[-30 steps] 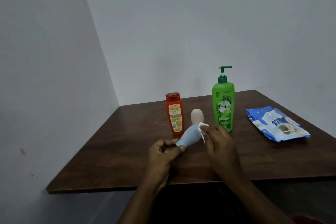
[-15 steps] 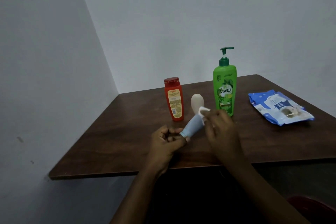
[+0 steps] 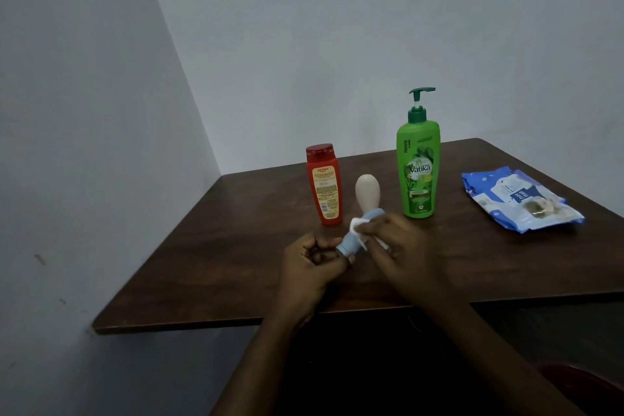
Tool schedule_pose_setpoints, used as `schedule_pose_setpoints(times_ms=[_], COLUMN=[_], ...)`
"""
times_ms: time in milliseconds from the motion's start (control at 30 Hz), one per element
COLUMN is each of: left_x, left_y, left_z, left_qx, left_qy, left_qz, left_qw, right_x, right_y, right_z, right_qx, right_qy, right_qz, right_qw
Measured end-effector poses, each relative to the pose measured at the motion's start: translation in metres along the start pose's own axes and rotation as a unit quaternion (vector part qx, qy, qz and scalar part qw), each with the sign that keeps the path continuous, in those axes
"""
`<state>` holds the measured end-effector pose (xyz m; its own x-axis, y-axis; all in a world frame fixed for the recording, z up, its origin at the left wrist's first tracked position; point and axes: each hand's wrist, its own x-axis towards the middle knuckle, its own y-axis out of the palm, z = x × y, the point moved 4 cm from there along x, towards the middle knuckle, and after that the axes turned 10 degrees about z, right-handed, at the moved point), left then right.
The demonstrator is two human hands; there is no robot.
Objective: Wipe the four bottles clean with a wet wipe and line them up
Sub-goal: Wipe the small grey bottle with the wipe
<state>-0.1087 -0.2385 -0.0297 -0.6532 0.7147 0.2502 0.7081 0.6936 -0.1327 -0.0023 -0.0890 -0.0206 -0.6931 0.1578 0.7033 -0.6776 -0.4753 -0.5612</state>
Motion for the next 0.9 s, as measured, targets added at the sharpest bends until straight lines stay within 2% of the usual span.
schedule_pose_setpoints(times_ms=[133,233,300,400,467,567,633,700,767,900], left_x=[-0.001,-0.003,-0.004,-0.004,-0.002,0.001,0.001,0.001,0.001,0.001], left_y=[0.004,0.005,0.004,0.001,0.001,0.004,0.006,0.006,0.006,0.005], left_z=[0.0,0.001,0.004,0.007,0.007,0.003,0.001,0.001,0.001,0.004], left_qx=[0.054,0.073,0.08,0.045,0.031,0.063,0.083,0.085,0.079,0.058], left_qy=[0.005,0.012,0.015,0.02,0.024,0.031,0.033,0.035,0.042,0.034], left_qz=[0.009,0.005,-0.005,-0.022,-0.024,-0.013,0.001,0.002,-0.006,0.0], left_qw=[0.998,0.997,0.997,0.999,0.999,0.997,0.996,0.996,0.996,0.998], right_x=[-0.001,-0.002,-0.003,-0.004,-0.002,-0.001,-0.002,-0.003,-0.002,-0.003], right_y=[-0.01,-0.011,-0.006,0.006,0.007,-0.002,-0.01,-0.013,-0.01,0.001], right_z=[-0.02,-0.023,-0.015,0.01,0.013,-0.005,-0.021,-0.028,-0.023,0.007], right_qx=[-0.021,-0.033,-0.036,-0.02,-0.007,-0.004,-0.015,-0.015,-0.019,-0.001], right_qy=[0.134,0.157,0.109,-0.022,-0.033,0.06,0.133,0.162,0.122,-0.019], right_qz=[-0.116,-0.124,-0.077,0.031,0.038,-0.057,-0.127,-0.154,-0.122,0.042], right_qw=[0.984,0.979,0.99,0.999,0.999,0.997,0.983,0.975,0.985,0.999])
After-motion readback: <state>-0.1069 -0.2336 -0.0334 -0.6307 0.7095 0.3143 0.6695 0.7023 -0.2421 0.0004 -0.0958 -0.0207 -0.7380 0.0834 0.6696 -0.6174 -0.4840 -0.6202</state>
